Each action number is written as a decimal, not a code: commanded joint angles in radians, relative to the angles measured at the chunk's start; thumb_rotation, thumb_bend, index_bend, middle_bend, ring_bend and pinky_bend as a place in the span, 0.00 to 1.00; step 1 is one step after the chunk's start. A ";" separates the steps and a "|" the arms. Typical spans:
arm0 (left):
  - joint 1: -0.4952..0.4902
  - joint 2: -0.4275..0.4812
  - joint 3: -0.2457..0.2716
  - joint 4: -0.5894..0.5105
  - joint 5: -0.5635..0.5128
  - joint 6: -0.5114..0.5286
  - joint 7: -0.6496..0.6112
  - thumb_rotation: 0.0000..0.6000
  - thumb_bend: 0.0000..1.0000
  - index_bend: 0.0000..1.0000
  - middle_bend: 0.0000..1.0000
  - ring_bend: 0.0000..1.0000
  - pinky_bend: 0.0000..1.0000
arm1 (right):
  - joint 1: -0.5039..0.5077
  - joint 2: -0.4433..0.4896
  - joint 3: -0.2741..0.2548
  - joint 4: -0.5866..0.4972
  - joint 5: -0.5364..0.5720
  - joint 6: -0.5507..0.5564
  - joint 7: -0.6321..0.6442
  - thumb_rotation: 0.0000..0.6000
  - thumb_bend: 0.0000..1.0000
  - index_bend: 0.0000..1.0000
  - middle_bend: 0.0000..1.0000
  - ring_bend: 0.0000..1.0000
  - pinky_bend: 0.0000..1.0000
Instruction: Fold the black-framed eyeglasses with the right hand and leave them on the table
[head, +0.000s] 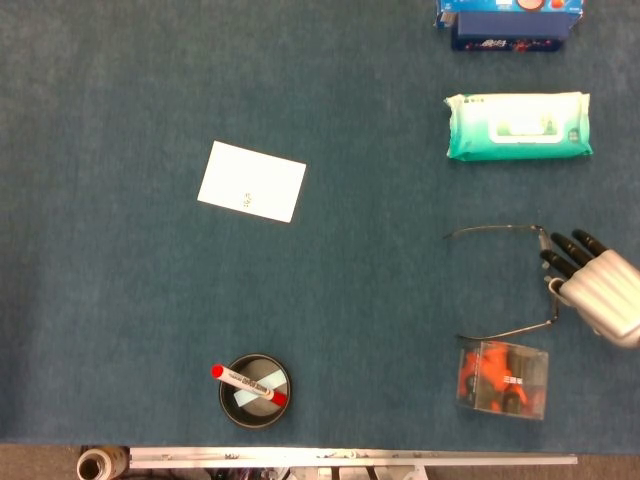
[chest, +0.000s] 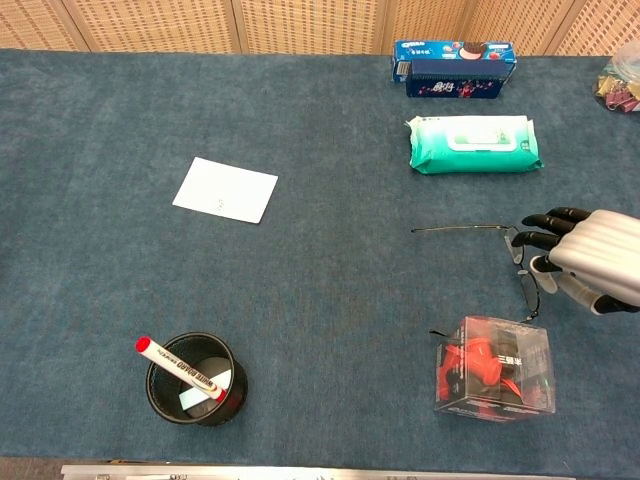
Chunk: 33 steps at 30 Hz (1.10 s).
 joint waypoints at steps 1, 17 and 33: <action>0.000 0.000 0.000 -0.001 0.001 0.001 0.001 1.00 0.24 0.56 0.54 0.39 0.53 | 0.004 0.004 -0.005 -0.006 0.003 -0.006 -0.016 1.00 0.65 0.51 0.16 0.03 0.11; 0.002 0.001 -0.001 -0.002 0.003 0.005 0.000 1.00 0.24 0.56 0.54 0.39 0.53 | 0.011 -0.016 -0.021 -0.002 0.009 -0.015 -0.041 1.00 0.65 0.52 0.16 0.03 0.11; 0.005 0.005 -0.001 -0.005 0.007 0.009 -0.004 1.00 0.24 0.56 0.54 0.39 0.53 | 0.020 -0.066 -0.039 0.035 -0.084 0.017 0.062 1.00 0.65 0.36 0.16 0.03 0.11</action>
